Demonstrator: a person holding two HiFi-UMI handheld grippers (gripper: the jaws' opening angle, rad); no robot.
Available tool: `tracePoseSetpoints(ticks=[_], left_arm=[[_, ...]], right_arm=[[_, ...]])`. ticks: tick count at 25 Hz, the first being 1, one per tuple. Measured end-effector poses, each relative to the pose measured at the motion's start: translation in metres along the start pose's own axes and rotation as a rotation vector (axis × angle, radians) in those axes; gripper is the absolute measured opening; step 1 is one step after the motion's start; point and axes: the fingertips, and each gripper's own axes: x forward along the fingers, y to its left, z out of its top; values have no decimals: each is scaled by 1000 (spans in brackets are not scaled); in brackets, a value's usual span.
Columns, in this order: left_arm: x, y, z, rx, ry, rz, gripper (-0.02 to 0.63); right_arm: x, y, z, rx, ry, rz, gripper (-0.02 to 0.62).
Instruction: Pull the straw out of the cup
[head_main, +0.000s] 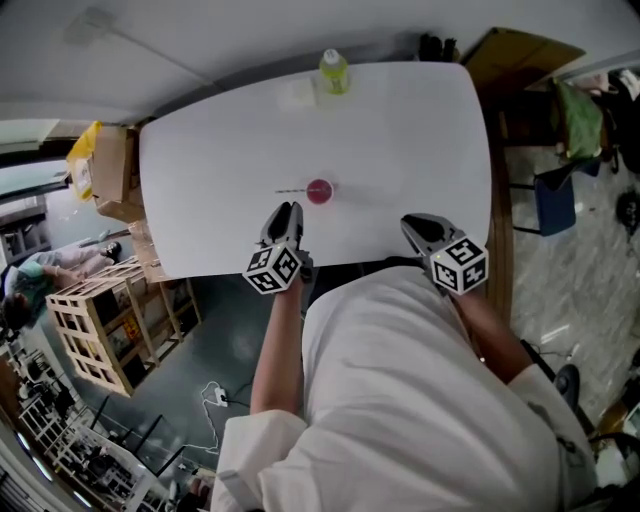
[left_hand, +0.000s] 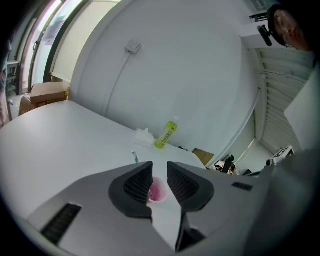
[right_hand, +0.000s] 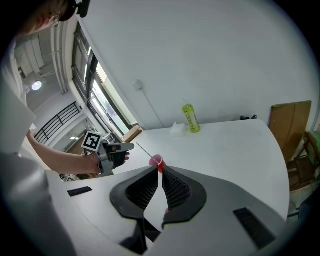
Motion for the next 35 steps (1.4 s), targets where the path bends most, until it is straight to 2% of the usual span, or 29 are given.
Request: tracePoseSetpoints(ticks=[8,12,21,27,35], left_arm=[[-26,-5,-4,57,-2,-2,24],[-44,-5,-5,93,10,4,3],[-87,-7,-9,106,17,-81,2],[-121,-2,-3,105,-29,-126,2],[-161,-5,-5,164,-78,-164,2]], right_arm=[[8,16,-13,-31,10,33,49],[7,24,-4,-28,-28,21,49],[-8,49,4,-35,-111,-66,49],[-16,69,5,-75,-144,-112,49],[-32,105,-3,-138,-188,-160,49]])
